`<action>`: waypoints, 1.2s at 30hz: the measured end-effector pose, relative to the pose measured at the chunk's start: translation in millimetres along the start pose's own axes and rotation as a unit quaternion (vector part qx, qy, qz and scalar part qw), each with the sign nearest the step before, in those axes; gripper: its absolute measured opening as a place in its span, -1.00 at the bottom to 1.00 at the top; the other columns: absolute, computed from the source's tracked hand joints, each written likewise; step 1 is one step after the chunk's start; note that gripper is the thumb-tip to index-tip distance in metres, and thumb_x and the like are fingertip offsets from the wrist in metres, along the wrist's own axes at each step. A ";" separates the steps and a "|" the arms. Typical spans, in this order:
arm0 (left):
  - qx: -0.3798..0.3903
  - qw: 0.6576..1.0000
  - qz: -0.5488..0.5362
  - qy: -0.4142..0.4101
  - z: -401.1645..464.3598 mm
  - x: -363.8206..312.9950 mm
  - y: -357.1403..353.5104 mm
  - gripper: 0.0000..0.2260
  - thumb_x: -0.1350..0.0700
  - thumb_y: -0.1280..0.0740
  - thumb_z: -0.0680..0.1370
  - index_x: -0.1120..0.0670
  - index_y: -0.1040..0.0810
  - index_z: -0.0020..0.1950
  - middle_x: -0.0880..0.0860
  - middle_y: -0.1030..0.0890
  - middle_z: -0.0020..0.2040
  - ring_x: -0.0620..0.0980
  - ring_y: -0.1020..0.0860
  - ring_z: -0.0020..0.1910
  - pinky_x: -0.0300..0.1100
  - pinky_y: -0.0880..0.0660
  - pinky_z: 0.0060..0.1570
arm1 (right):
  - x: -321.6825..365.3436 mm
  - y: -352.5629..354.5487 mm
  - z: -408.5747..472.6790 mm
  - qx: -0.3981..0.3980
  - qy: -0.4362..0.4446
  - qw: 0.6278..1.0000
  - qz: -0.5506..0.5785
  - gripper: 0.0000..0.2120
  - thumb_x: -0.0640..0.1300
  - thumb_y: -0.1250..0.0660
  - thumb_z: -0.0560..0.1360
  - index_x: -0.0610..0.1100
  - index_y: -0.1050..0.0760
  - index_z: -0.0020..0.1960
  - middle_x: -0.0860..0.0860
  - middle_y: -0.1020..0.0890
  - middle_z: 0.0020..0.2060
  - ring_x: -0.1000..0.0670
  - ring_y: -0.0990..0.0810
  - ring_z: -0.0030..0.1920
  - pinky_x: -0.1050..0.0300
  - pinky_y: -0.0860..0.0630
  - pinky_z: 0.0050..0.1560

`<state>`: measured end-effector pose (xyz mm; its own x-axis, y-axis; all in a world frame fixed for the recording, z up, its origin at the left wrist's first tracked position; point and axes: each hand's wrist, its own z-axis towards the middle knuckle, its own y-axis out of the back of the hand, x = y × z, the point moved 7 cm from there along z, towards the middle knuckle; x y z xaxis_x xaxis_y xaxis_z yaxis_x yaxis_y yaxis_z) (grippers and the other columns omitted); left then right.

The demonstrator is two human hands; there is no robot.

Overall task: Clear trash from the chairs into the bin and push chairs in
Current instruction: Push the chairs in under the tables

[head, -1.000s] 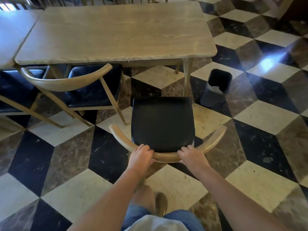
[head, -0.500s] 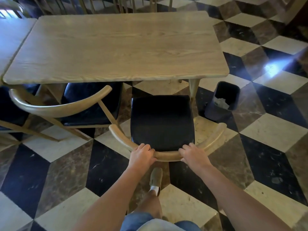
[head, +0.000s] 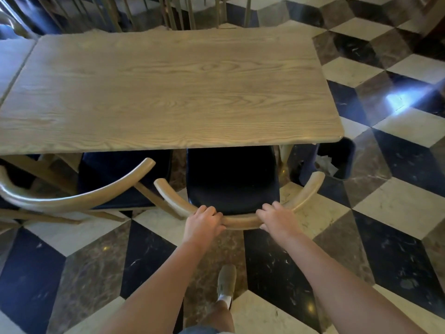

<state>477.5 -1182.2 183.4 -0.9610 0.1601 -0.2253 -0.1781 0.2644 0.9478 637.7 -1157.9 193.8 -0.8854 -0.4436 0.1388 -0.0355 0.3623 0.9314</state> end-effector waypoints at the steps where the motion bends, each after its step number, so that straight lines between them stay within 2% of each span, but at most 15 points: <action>1: -0.007 1.000 0.009 -0.004 8.4 2.1 1.7 -0.67 -0.07 -0.22 0.56 0.03 -0.51 0.26 0.00 -0.54 0.13 0.02 -0.45 0.16 -0.11 -0.42 0.14 | -3.1 3.5 8.3 -0.002 -0.001 1.000 0.000 -0.74 -0.12 -0.30 0.53 -0.10 -0.45 0.21 -0.05 -0.54 0.07 -0.06 -0.46 0.09 0.11 -0.47 -0.02; 4: -0.009 1.000 0.019 -0.002 29.6 11.0 9.9 -0.70 -0.07 -0.31 0.52 0.03 -0.57 0.18 -0.01 -0.59 0.05 0.04 -0.51 0.09 -0.09 -0.49 0.06 | -9.0 12.3 30.8 -0.009 -0.003 1.000 -0.002 -0.76 -0.13 -0.28 0.53 -0.11 -0.44 0.20 -0.05 -0.53 0.06 -0.08 -0.44 0.09 0.12 -0.43 -0.10; 7: -0.010 0.997 0.073 -0.015 42.9 24.0 13.9 -0.72 -0.11 -0.52 0.30 -0.02 -0.68 -0.08 -0.09 -0.63 -0.20 -0.04 -0.59 -0.20 -0.17 -0.57 -0.29 | -5.9 16.9 44.7 -0.014 0.016 1.000 -0.012 -0.77 -0.13 -0.29 0.53 -0.12 -0.45 0.17 -0.06 -0.54 0.03 -0.09 -0.46 0.06 0.13 -0.38 -0.18; 9: -0.033 0.996 0.074 -0.030 43.2 28.8 13.5 -0.71 -0.10 -0.57 0.23 -0.01 -0.69 -0.13 -0.09 -0.64 -0.25 -0.03 -0.60 -0.28 -0.19 -0.56 -0.38 | -3.6 17.9 46.5 -0.021 0.022 0.999 -0.013 -0.76 -0.12 -0.31 0.52 -0.12 -0.47 0.17 -0.07 -0.56 0.01 -0.09 -0.49 0.03 0.13 -0.43 -0.18; 14: -0.020 0.997 0.073 -0.030 40.5 27.4 11.4 -0.70 -0.06 -0.55 0.28 0.01 -0.67 -0.07 -0.05 -0.65 -0.19 0.00 -0.61 -0.20 -0.10 -0.60 -0.29 | -6.9 14.3 41.7 -0.030 0.015 0.999 -0.017 -0.74 -0.09 -0.44 0.42 -0.13 -0.56 0.08 -0.06 -0.63 -0.10 -0.08 -0.58 -0.08 0.13 -0.52 -0.24; 17: 0.000 0.999 0.049 -0.013 40.5 23.6 15.5 -0.72 -0.03 -0.45 0.41 0.04 -0.63 0.07 0.00 -0.64 -0.04 0.05 -0.58 -0.02 -0.03 -0.56 -0.06 | -9.2 9.2 39.2 -0.034 -0.001 0.999 0.002 -0.70 -0.09 -0.48 0.38 -0.15 -0.57 0.08 -0.08 -0.65 -0.09 -0.10 -0.59 -0.06 0.05 -0.58 -0.15; 20: 0.029 0.998 0.048 -0.003 42.9 17.0 13.1 -0.62 -0.03 -0.27 0.53 0.06 -0.45 0.32 0.03 -0.51 0.24 0.06 -0.40 0.30 -0.01 -0.29 0.34 | -11.1 10.3 36.1 -0.045 0.006 0.998 0.038 -0.65 -0.05 -0.41 0.44 -0.14 -0.52 0.18 -0.08 -0.62 0.02 -0.10 -0.55 0.06 0.01 -0.54 0.02; 22: 0.027 0.999 0.046 0.005 46.4 9.3 16.1 -0.52 -0.04 -0.24 0.53 0.04 -0.31 0.43 0.04 -0.40 0.38 0.06 -0.24 0.44 0.05 -0.10 0.45 | -17.9 18.5 31.1 -0.065 0.004 0.996 0.064 -0.63 -0.01 -0.36 0.47 -0.14 -0.50 0.22 -0.08 -0.62 0.05 -0.09 -0.55 0.08 0.01 -0.54 0.05; 24: 0.018 0.999 0.035 0.002 56.6 -8.5 25.5 -0.48 -0.06 -0.24 0.52 0.04 -0.26 0.45 0.04 -0.37 0.42 0.05 -0.20 0.47 0.05 -0.07 0.45 | -35.5 33.0 23.2 -0.103 -0.024 0.992 0.069 -0.67 0.01 -0.34 0.48 -0.14 -0.53 0.17 -0.08 -0.64 -0.01 -0.09 -0.57 0.02 0.01 -0.56 0.00; 30: -0.026 0.996 0.026 -0.083 110.0 -117.5 66.5 -0.57 -0.08 -0.19 0.56 0.05 -0.34 0.38 0.03 -0.50 0.29 0.02 -0.42 0.30 -0.04 -0.35 0.30 | -120.9 76.1 -15.1 -0.159 -0.122 0.978 0.056 -0.76 -0.01 -0.28 0.50 -0.14 -0.53 0.06 -0.08 -0.62 -0.04 -0.10 -0.55 0.01 0.01 -0.48 -0.05; 33: -0.035 0.993 0.025 -0.112 138.3 -185.9 76.9 -0.63 -0.04 -0.18 0.57 0.08 -0.40 0.33 0.05 -0.54 0.21 0.04 -0.48 0.21 -0.05 -0.46 0.15 | -180.9 87.5 -39.8 -0.170 -0.162 0.971 0.051 -0.73 0.02 -0.24 0.52 -0.12 -0.51 0.12 -0.06 -0.60 0.01 -0.10 -0.52 0.07 -0.01 -0.47 -0.01; 36: -0.045 0.989 0.040 -0.134 166.4 -257.6 75.5 -0.67 -0.03 -0.17 0.57 0.10 -0.44 0.27 0.07 -0.56 0.14 0.08 -0.51 0.16 -0.03 -0.47 0.11 | -247.3 93.0 -69.3 -0.173 -0.184 0.966 0.052 -0.73 0.03 -0.21 0.53 -0.10 -0.48 0.14 -0.05 -0.57 0.04 -0.10 -0.49 0.12 -0.01 -0.45 0.04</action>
<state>746.8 -1045.3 275.5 -0.8843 0.4271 -0.1886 -0.1328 0.1571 0.9786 885.5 -1071.3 269.4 -0.9828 -0.0747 0.1688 0.1642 0.0649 0.9843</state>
